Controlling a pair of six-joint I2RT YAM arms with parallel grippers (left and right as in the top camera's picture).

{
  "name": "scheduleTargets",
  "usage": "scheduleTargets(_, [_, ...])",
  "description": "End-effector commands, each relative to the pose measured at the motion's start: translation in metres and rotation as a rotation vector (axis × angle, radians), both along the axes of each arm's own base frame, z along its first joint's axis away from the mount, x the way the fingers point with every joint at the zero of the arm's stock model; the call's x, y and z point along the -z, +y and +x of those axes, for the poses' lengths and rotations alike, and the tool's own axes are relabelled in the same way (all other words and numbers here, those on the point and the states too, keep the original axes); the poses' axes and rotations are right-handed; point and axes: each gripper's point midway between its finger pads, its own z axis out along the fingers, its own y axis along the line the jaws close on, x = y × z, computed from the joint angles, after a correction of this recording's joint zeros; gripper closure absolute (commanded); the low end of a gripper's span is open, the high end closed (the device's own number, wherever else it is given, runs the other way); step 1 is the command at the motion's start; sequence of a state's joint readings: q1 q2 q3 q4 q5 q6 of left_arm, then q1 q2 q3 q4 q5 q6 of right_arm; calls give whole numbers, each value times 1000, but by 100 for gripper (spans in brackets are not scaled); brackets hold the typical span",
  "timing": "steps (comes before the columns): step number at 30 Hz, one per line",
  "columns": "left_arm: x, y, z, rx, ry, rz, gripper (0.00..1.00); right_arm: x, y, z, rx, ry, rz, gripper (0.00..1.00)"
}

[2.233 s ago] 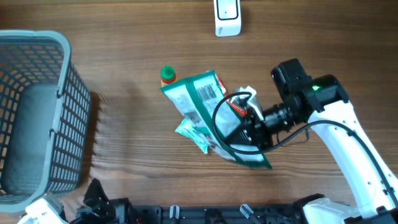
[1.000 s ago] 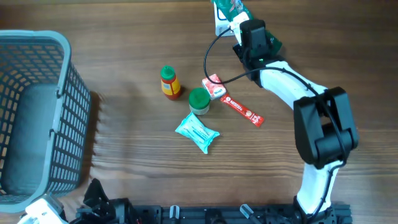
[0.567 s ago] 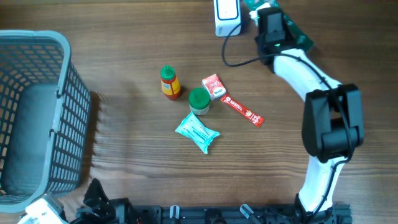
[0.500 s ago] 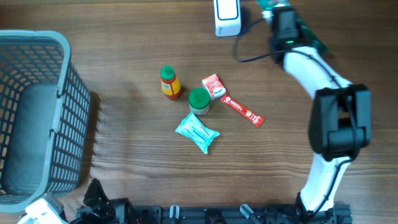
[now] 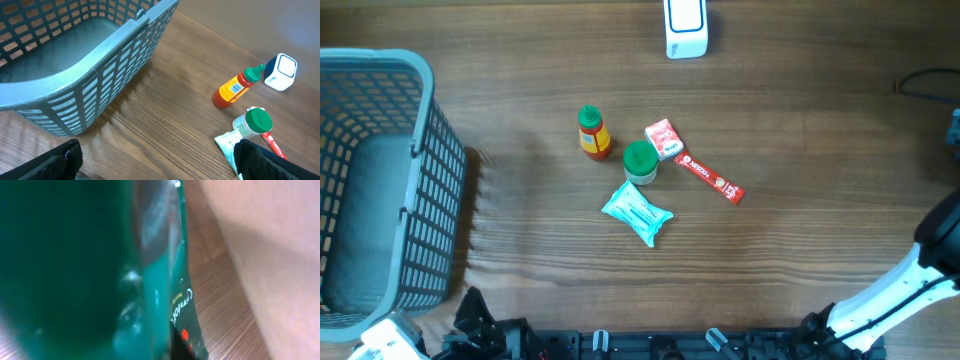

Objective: Scan the item barcode
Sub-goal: 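Carry the glove bag to the right table edge and release it, then reach the right gripper to the red Nestle stick and grasp it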

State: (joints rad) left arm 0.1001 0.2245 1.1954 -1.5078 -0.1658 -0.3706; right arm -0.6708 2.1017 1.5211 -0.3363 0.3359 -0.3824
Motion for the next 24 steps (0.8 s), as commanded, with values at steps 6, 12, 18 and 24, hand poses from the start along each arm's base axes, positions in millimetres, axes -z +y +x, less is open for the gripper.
scheduleTargets(6, [-2,-1,-1,10,-11,13,0,-64,36,37,-24,-433,286,0])
scheduleTargets(12, [-2,-1,-1,10,-11,14,0,-245,236,85,-817,-832,600,1])
scheduleTargets(18, [-2,-1,-1,10,-11,14,0,-208,427,53,-1138,-493,851,0])
scheduleTargets(24, [-2,-1,-1,10,-11,14,0,-75,496,-12,-1071,97,572,2])
